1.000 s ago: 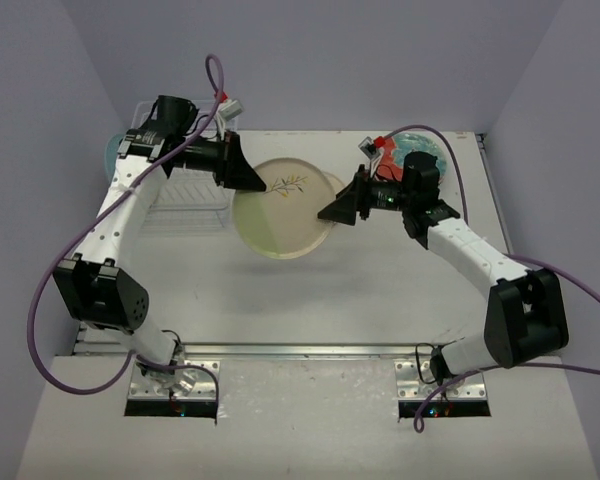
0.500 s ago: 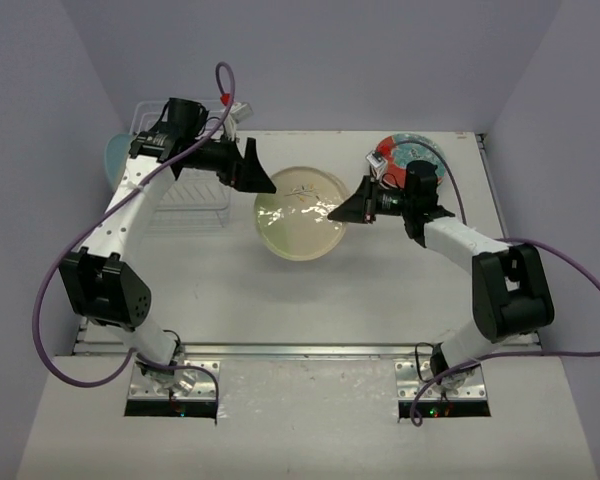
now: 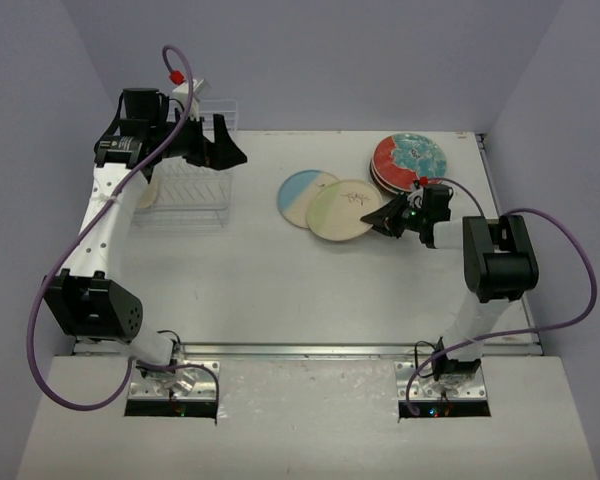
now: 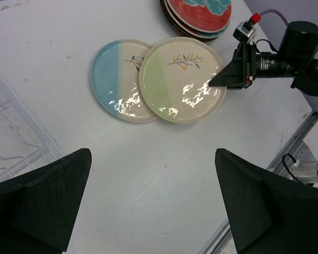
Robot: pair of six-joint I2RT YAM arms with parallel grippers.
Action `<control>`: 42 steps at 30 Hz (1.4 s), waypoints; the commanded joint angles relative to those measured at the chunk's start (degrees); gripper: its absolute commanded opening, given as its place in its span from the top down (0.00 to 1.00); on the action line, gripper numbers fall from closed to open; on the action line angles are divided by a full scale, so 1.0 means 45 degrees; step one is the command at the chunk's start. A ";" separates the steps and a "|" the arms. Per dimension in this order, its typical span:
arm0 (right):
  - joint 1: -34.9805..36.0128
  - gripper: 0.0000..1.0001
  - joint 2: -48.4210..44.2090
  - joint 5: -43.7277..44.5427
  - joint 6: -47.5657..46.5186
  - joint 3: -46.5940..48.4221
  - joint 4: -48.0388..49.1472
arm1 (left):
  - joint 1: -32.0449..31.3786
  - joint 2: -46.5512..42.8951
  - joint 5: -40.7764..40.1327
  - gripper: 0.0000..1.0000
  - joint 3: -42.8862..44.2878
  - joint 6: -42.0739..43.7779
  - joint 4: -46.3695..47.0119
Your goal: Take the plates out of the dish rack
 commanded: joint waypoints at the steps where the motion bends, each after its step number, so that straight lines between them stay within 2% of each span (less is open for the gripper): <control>1: 0.0201 1.00 0.0735 -0.0272 0.0912 0.1576 0.2334 | 0.0230 -0.0589 -0.0386 0.00 -0.0166 0.0004 0.0413; 9: 0.0710 1.00 0.1536 0.0452 0.0408 0.2413 0.1416 | 0.0565 -0.0610 -0.0618 0.00 -0.0336 0.0284 0.0312; 13: 0.1407 0.94 0.1787 0.1164 -0.0291 0.3165 -0.0116 | 0.0583 -0.0508 -0.0608 0.00 -0.0391 0.0193 0.0337; 18: 0.1950 0.84 0.2051 0.2429 -0.0768 0.4024 -0.1763 | 0.0565 -0.0579 -0.0756 0.00 -0.0451 0.0328 0.0166; 19: 0.2062 0.81 0.2149 0.2877 -0.0922 0.4486 -0.2616 | 0.0579 -0.0651 -0.0890 0.00 -0.0465 0.0412 0.0118; 22: 0.2221 0.69 0.2327 0.3666 -0.1099 0.5109 -0.4166 | 0.0582 -0.0847 -0.1065 0.00 -0.0540 0.0525 0.0084; 24: 0.2364 0.63 0.2340 0.4274 -0.1259 0.5374 -0.4523 | 0.0569 -0.0963 -0.1138 0.00 -0.0642 0.0547 0.0105; 25: 0.2379 0.57 0.2326 0.4461 -0.1274 0.5390 -0.4554 | 0.0583 -0.1006 -0.1153 0.00 -0.0699 0.0561 0.0119; 27: 0.2464 0.49 0.2367 0.4751 -0.1319 0.5702 -0.5056 | 0.0582 -0.1034 -0.1176 0.00 -0.0746 0.0584 0.0138; 32: 0.2664 0.40 0.2359 0.5576 -0.1881 0.6178 -0.6120 | 0.0584 -0.1089 -0.1199 0.00 -0.0769 0.0596 0.0141; 37: 0.3159 0.30 0.2450 0.7491 -0.2810 0.7301 -0.7978 | 0.0584 -0.1152 -0.1270 0.00 -0.0992 0.0577 0.0243; 42: 0.3599 0.30 0.2602 0.8018 -0.3291 0.7712 -0.8105 | 0.0584 -0.1250 -0.1486 0.00 -0.1096 0.0572 0.0285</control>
